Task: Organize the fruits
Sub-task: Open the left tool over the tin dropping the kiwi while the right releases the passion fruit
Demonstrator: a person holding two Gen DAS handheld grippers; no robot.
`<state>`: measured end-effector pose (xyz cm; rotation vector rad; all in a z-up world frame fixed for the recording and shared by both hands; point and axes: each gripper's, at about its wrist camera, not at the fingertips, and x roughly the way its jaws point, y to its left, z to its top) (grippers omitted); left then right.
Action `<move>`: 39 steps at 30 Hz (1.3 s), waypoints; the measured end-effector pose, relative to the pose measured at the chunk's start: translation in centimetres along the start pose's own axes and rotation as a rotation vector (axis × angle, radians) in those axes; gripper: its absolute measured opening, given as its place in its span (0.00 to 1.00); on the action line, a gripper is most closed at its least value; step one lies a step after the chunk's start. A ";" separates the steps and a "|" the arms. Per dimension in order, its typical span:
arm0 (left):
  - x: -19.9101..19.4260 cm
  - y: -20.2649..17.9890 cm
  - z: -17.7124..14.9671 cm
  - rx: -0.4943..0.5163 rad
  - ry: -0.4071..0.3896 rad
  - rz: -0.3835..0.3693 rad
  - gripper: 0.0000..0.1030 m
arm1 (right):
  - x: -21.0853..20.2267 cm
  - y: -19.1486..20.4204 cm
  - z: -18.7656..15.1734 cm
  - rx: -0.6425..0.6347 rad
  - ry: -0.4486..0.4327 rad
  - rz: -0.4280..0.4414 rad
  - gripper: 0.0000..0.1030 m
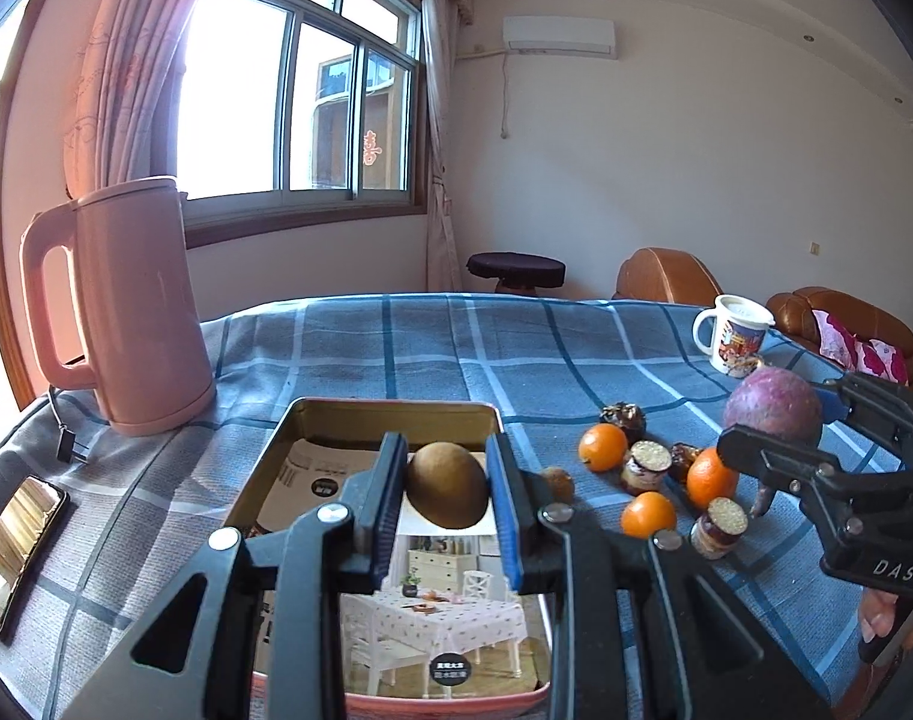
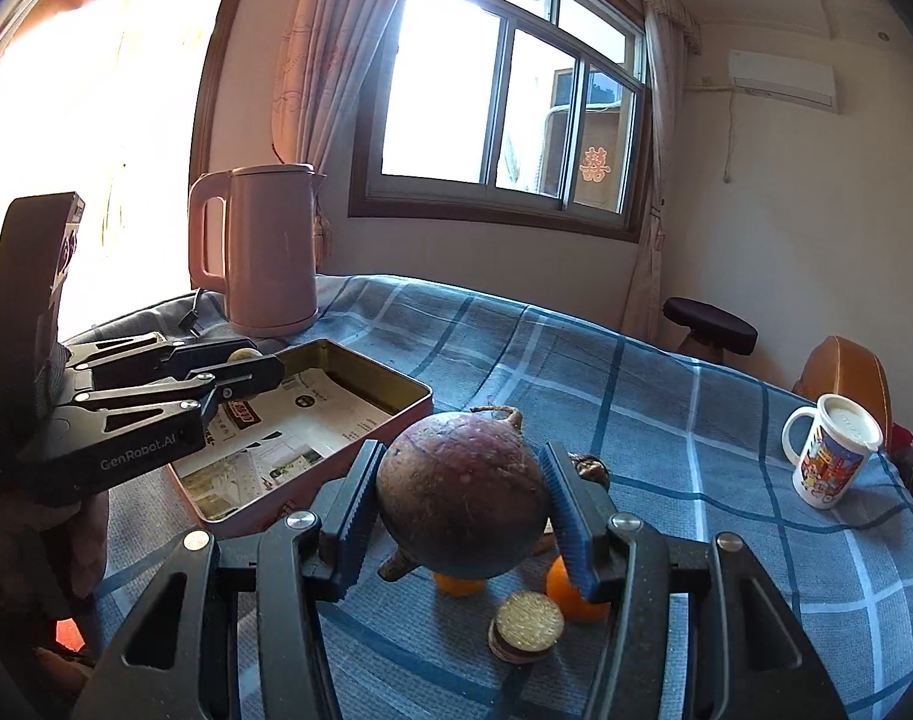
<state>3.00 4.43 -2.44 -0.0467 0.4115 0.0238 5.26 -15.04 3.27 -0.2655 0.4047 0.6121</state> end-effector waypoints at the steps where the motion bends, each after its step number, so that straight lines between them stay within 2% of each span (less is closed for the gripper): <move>1: 0.1 0.3 0.0 0.001 0.005 0.003 0.28 | 0.3 0.4 0.4 -0.009 0.003 0.009 0.53; 14: 1.4 3.4 0.6 0.003 0.051 0.051 0.28 | 4.6 4.1 3.7 -0.104 0.050 0.069 0.53; 23: 2.6 4.8 0.7 0.013 0.097 0.074 0.28 | 7.3 5.9 3.9 -0.129 0.089 0.095 0.53; 39: 4.4 5.7 0.2 0.008 0.159 0.062 0.28 | 11.4 7.1 2.9 -0.110 0.168 0.120 0.53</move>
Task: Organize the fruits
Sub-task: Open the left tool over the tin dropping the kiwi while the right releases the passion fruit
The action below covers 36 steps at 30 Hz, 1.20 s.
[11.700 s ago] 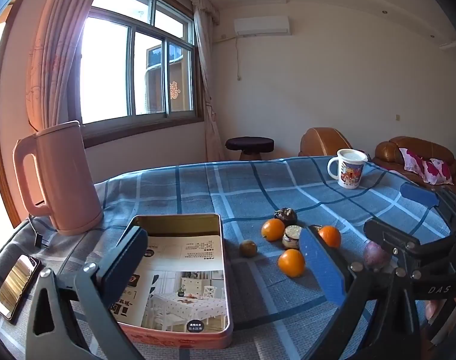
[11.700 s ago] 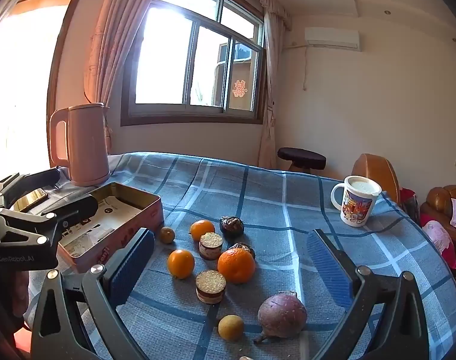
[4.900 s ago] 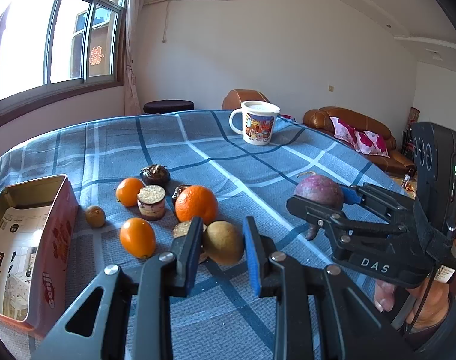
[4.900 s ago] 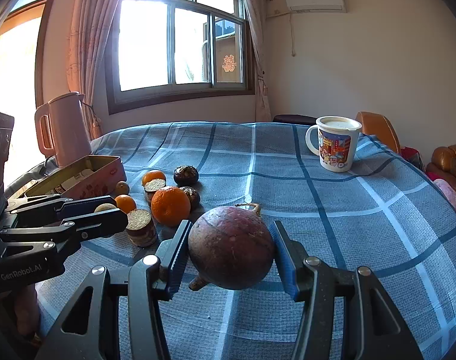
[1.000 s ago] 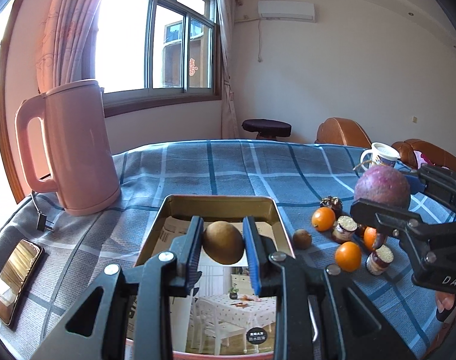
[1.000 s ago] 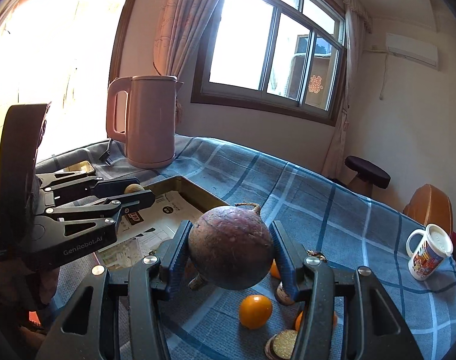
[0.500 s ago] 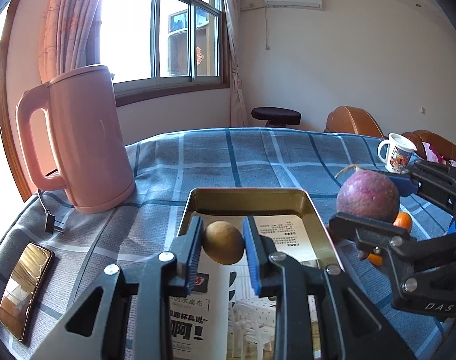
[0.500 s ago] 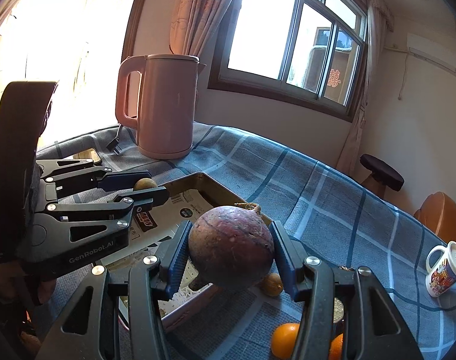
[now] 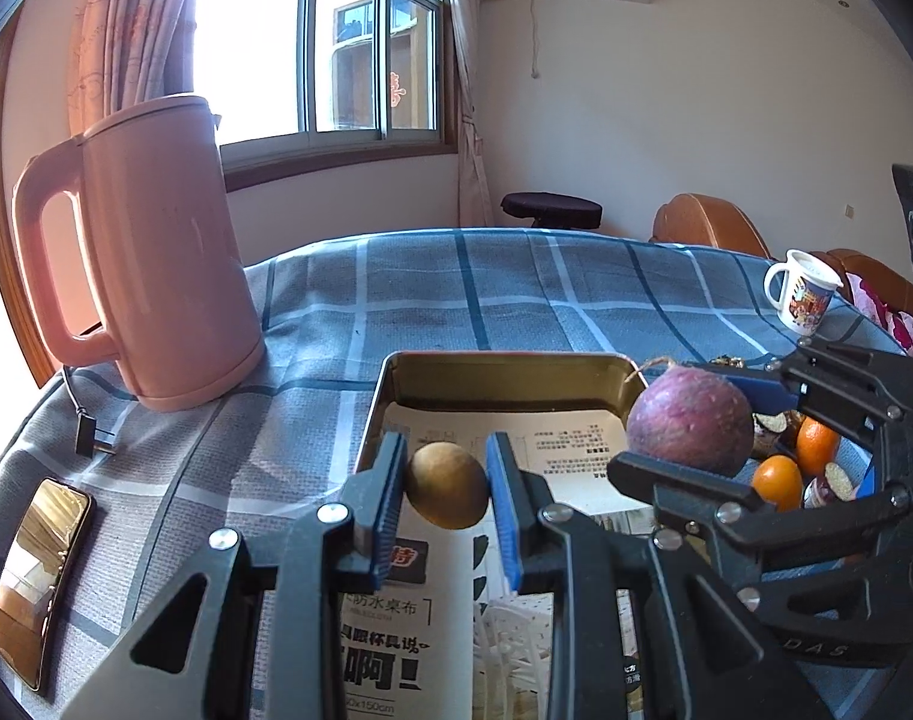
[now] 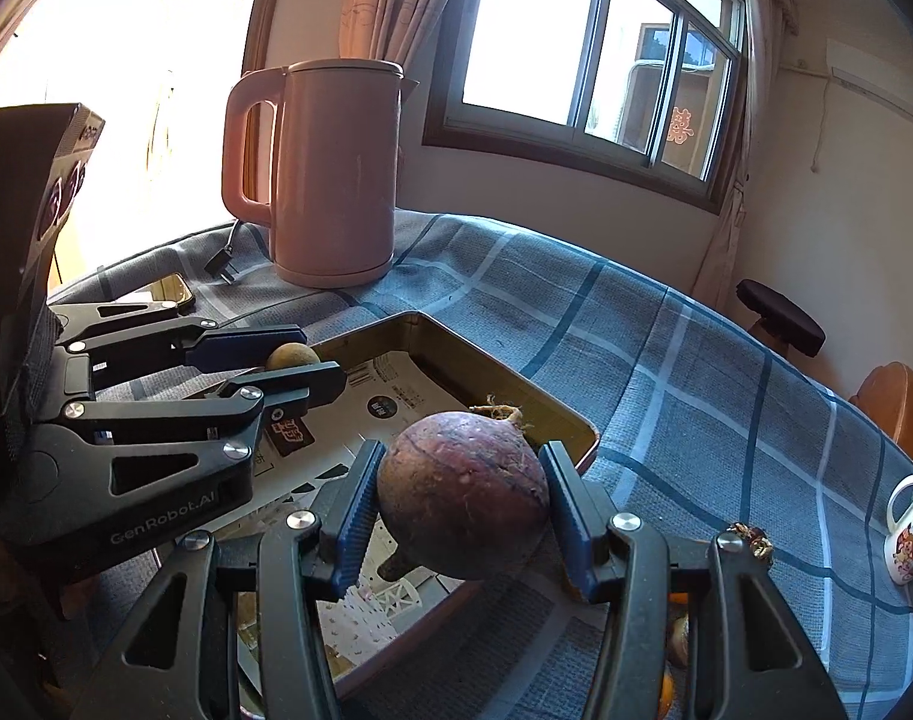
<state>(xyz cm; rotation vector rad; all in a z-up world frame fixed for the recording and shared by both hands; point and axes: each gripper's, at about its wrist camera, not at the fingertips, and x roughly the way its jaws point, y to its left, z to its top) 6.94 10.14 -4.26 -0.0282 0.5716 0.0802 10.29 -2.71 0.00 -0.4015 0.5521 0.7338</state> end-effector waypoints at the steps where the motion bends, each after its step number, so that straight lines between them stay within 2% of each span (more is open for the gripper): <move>1: 0.0 0.0 0.0 -0.002 0.002 -0.002 0.28 | 0.2 0.1 -0.1 0.000 0.004 0.000 0.53; 23: 1.6 -0.1 0.1 0.008 0.082 -0.021 0.28 | 2.7 1.3 -0.6 -0.020 0.065 -0.011 0.53; 30: 1.7 0.0 0.1 0.005 0.081 -0.013 0.29 | 2.9 1.5 -0.6 -0.031 0.068 -0.025 0.53; 31: 1.7 0.1 0.1 0.004 0.077 -0.013 0.30 | 2.9 1.6 -0.6 -0.034 0.067 -0.030 0.54; 33: 1.5 0.1 0.1 0.004 0.068 -0.010 0.36 | 2.8 1.7 -0.6 -0.039 0.060 -0.040 0.66; 34: 1.4 0.1 0.1 0.004 0.057 -0.002 0.46 | 2.7 1.7 -0.6 -0.042 0.053 -0.043 0.71; 35: 1.0 0.1 0.1 0.001 0.041 0.007 0.52 | 2.5 1.7 -0.6 -0.042 0.046 -0.049 0.71; 36: 0.6 0.2 0.0 -0.005 0.020 0.015 0.63 | 2.3 1.7 -0.6 -0.041 0.039 -0.054 0.71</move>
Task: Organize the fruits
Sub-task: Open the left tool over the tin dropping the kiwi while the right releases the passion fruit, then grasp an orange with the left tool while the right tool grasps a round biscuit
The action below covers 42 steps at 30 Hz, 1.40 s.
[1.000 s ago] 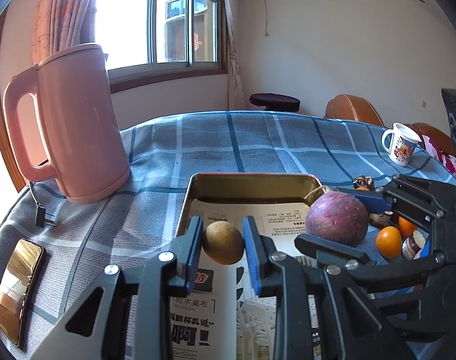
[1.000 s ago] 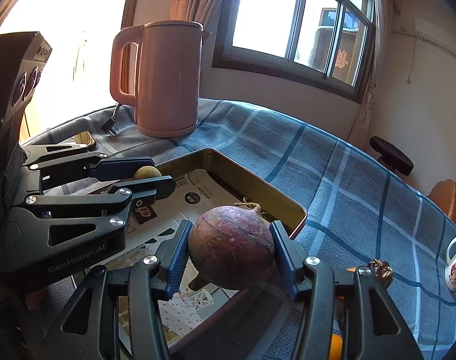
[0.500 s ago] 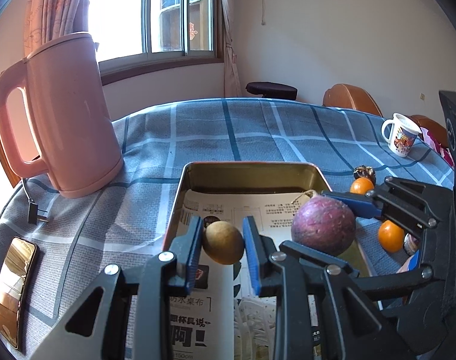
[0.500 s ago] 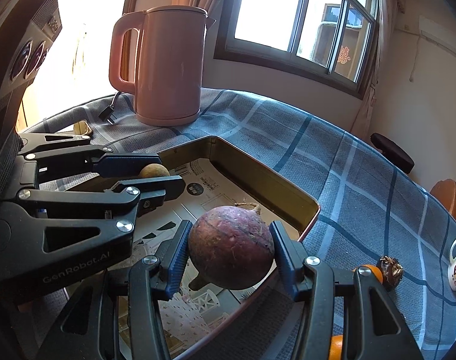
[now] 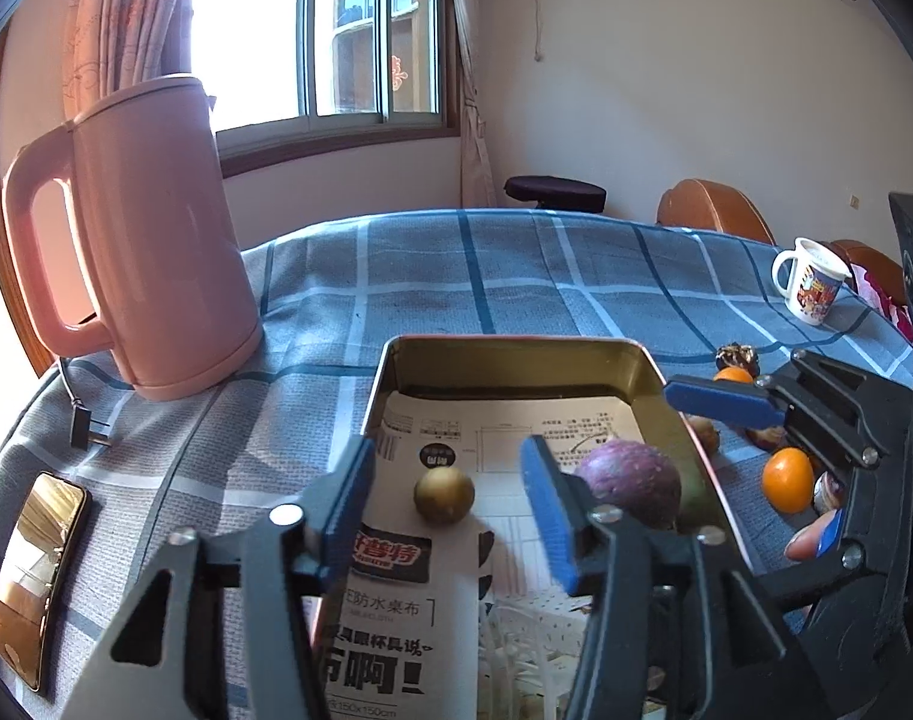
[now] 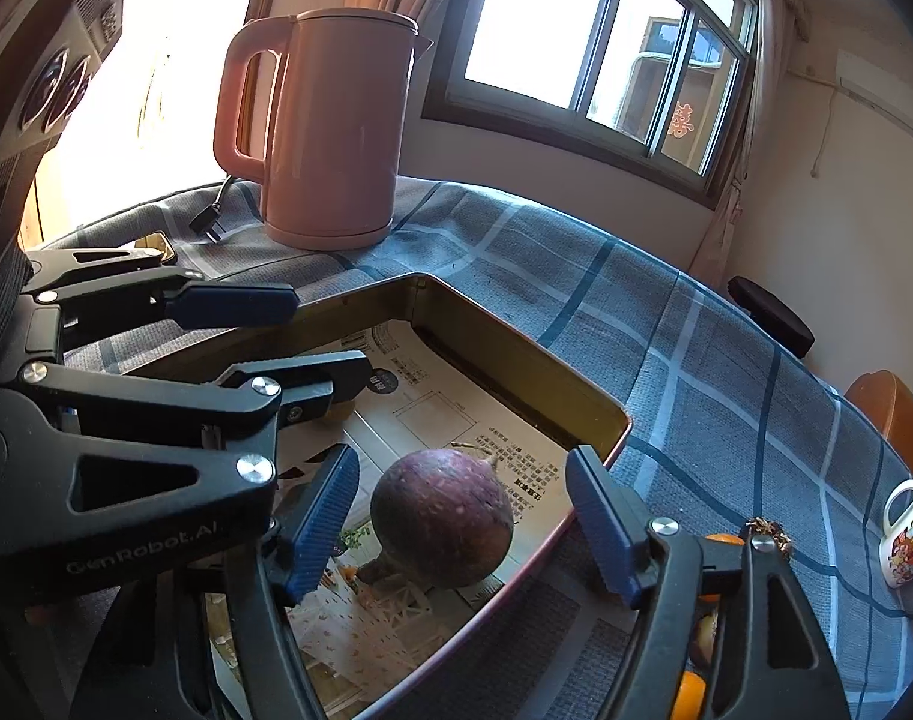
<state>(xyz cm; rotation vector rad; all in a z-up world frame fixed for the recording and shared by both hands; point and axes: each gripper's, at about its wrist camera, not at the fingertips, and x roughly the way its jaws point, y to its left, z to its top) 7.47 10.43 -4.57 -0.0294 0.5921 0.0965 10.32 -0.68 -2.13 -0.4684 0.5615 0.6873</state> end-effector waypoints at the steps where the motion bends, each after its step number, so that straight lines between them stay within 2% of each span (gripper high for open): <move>1: -0.5 0.2 0.0 -0.009 -0.026 0.006 0.69 | -0.2 -0.1 0.0 0.006 -0.007 -0.006 0.71; 4: -1.9 0.8 -0.2 -0.042 -0.094 0.025 0.76 | -1.2 -0.6 -0.5 0.027 -0.019 -0.018 0.71; 6: -2.6 1.1 -0.4 -0.067 -0.114 0.022 0.77 | -2.5 -1.1 -1.0 0.036 -0.035 -0.052 0.71; 12: -3.9 -0.4 -1.0 -0.081 -0.143 -0.026 0.77 | -8.3 -4.9 -4.4 0.116 -0.084 -0.156 0.71; 17: -4.2 -3.4 -1.1 -0.043 -0.144 -0.075 0.79 | -10.9 -8.9 -8.2 0.245 -0.044 -0.241 0.71; 23: -4.2 -6.9 -1.4 0.025 -0.120 -0.118 0.79 | -10.7 -10.5 -10.2 0.317 0.016 -0.193 0.71; 25: -4.2 -7.9 -1.4 0.051 -0.116 -0.130 0.79 | -9.7 -10.4 -10.2 0.307 0.075 -0.171 0.70; 29: -3.9 -9.5 -1.3 0.082 -0.106 -0.146 0.83 | -8.1 -10.6 -10.7 0.317 0.150 -0.129 0.61; 31: -3.8 -10.1 -1.3 0.093 -0.101 -0.159 0.83 | -7.6 -10.6 -10.8 0.321 0.175 -0.118 0.60; 32: -3.7 -10.4 -1.3 0.101 -0.096 -0.166 0.83 | -7.3 -10.7 -10.8 0.325 0.189 -0.111 0.57; 34: -3.4 -11.2 -1.2 0.125 -0.085 -0.183 0.83 | -7.2 -10.8 -10.9 0.331 0.196 -0.096 0.54; 37: -3.2 -12.3 -1.2 0.150 -0.073 -0.198 0.83 | -7.4 -11.0 -10.9 0.337 0.187 -0.090 0.54; 39: -2.9 -12.8 -1.1 0.160 -0.060 -0.205 0.83 | -7.4 -11.2 -10.8 0.343 0.181 -0.084 0.49; 42: -2.5 -13.4 -1.1 0.167 -0.043 -0.223 0.83 | -7.4 -11.4 -10.7 0.339 0.176 -0.079 0.34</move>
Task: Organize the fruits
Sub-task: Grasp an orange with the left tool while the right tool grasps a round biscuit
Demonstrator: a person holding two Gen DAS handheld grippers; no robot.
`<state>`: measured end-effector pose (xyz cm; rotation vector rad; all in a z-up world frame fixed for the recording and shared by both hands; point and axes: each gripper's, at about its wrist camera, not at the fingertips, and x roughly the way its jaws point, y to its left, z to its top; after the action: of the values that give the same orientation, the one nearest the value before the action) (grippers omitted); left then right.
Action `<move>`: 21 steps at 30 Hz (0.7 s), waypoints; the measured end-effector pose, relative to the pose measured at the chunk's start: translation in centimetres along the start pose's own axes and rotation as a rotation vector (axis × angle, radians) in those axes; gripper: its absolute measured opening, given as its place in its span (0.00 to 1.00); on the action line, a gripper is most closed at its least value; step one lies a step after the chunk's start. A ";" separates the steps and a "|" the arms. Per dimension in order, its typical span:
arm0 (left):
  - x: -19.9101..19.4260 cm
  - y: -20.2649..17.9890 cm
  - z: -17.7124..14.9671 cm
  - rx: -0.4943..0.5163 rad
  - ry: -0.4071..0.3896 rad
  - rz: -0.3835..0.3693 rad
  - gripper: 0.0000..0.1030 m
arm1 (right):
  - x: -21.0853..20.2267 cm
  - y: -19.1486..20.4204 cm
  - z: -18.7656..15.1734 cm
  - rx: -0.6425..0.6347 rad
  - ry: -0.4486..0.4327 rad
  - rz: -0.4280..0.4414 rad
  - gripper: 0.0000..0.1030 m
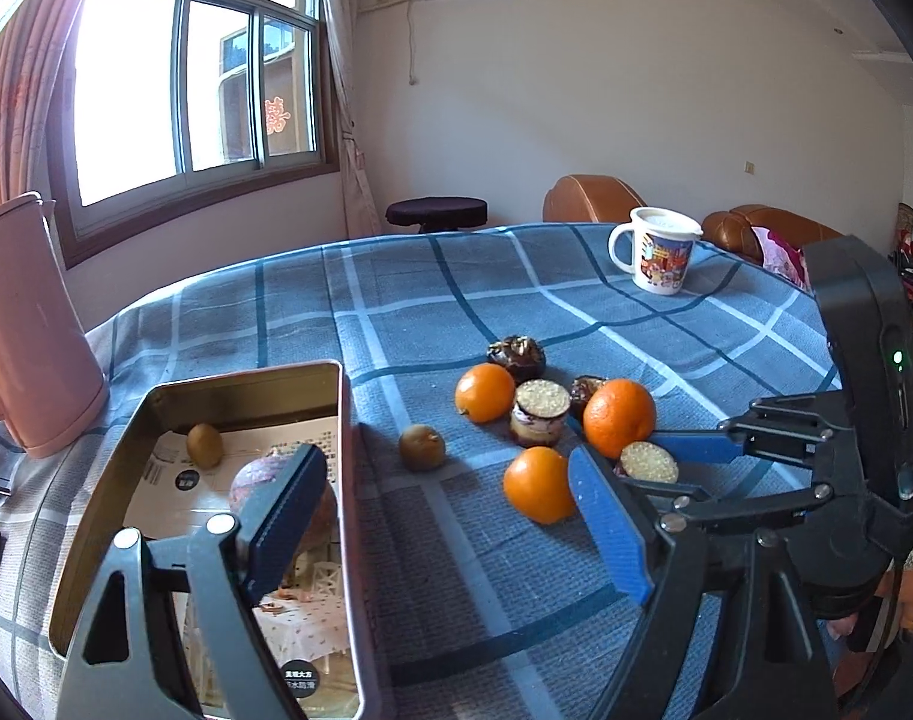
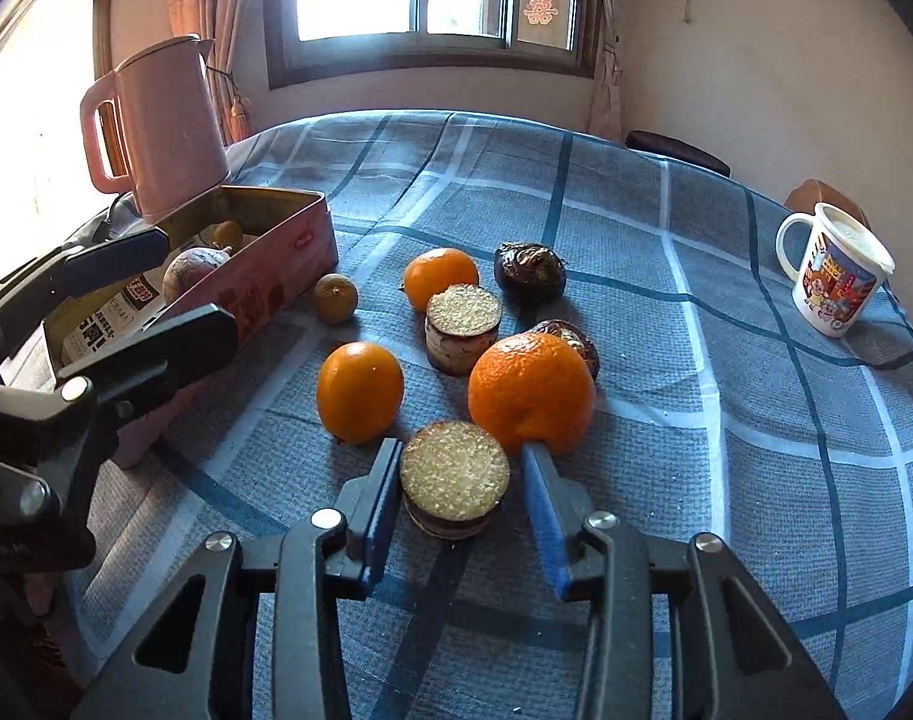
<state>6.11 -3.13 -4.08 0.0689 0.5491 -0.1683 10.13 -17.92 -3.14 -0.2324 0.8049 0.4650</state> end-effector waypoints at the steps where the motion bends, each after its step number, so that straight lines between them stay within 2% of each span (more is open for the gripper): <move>1: 0.1 -0.2 0.0 0.003 0.006 -0.005 0.83 | -0.1 0.0 -0.1 -0.005 -0.004 0.000 0.35; 4: 0.5 -0.6 0.1 0.015 0.016 -0.018 0.82 | -1.0 -0.5 -0.2 0.016 -0.041 -0.004 0.35; 8: 1.4 -1.7 0.3 0.045 0.054 -0.045 0.82 | -2.0 -1.8 -0.2 0.065 -0.093 -0.055 0.35; 11: 2.9 -2.5 0.5 0.063 0.117 -0.075 0.79 | -2.4 -2.8 -0.1 0.089 -0.124 -0.108 0.35; 13: 3.8 -2.9 0.6 0.069 0.152 -0.081 0.67 | -2.5 -3.4 0.0 0.103 -0.131 -0.120 0.35; 19: 6.8 -3.8 0.4 0.068 0.284 -0.150 0.56 | -2.6 -3.8 0.0 0.107 -0.143 -0.121 0.35; 20: 7.1 -3.8 0.4 0.061 0.296 -0.154 0.52 | -2.6 -3.7 0.0 0.102 -0.142 -0.122 0.35; 21: 7.1 -3.7 0.4 0.057 0.299 -0.154 0.45 | -2.6 -3.6 -0.1 0.099 -0.143 -0.120 0.35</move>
<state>11.65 -7.86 -7.56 0.1084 0.8485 -0.3275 10.30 -21.91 -1.20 -0.1534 0.6683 0.3239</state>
